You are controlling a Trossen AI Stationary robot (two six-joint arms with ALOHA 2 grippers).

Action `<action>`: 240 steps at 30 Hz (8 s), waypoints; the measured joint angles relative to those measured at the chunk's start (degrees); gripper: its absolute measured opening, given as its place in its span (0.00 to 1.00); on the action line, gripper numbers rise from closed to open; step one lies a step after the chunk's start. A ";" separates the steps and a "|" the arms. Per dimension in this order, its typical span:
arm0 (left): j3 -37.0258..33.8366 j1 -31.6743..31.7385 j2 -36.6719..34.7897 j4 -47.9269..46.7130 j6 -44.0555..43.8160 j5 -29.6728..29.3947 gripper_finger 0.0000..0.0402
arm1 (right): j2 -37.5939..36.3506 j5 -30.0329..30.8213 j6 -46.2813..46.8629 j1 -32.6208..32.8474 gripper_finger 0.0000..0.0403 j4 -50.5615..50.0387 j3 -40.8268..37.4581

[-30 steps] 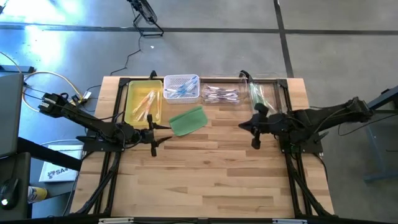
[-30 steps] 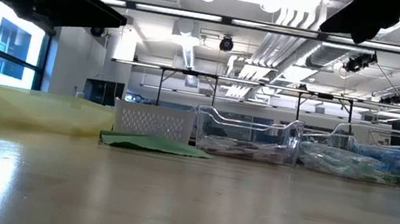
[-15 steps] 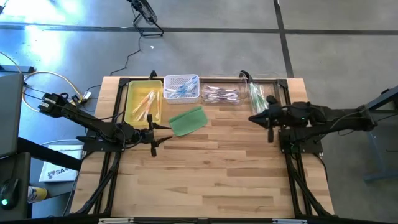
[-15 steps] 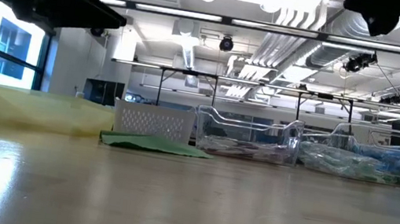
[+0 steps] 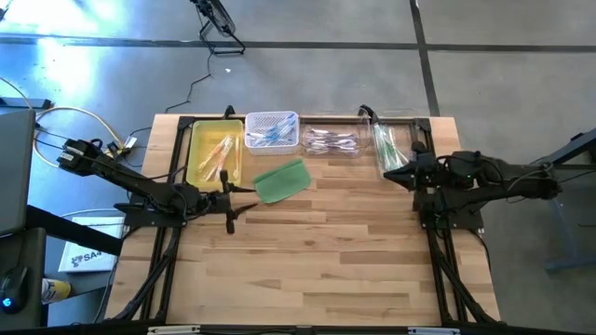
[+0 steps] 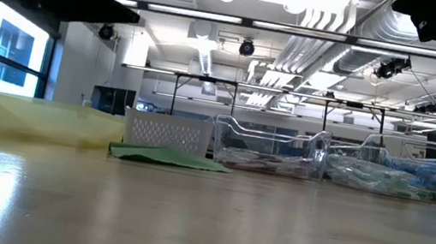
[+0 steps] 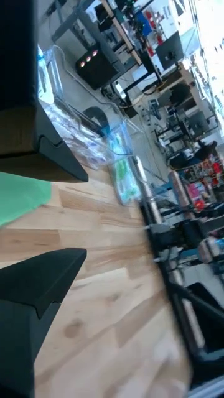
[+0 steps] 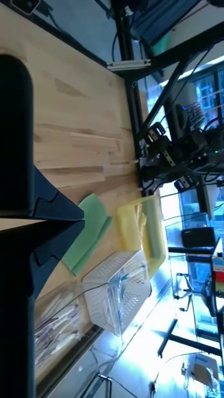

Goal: Pick & Place Toothbrushes
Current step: Return to Home Position

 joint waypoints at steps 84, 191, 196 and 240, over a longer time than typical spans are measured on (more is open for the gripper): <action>0.20 14.99 -39.89 -36.00 11.97 5.87 0.44 | -24.28 4.35 0.14 -0.02 0.01 -2.51 -9.47; -6.36 14.99 -39.90 -29.06 23.90 27.34 0.36 | -23.30 -12.05 -1.88 -0.02 0.01 26.33 -36.48; -6.36 14.99 -39.91 -30.59 21.92 30.10 0.24 | -23.30 -12.04 -1.90 -0.02 0.01 26.35 -36.48; -11.87 15.02 -39.74 -29.31 23.95 29.42 0.01 | -23.28 -12.03 -1.91 -0.02 0.01 26.60 -36.50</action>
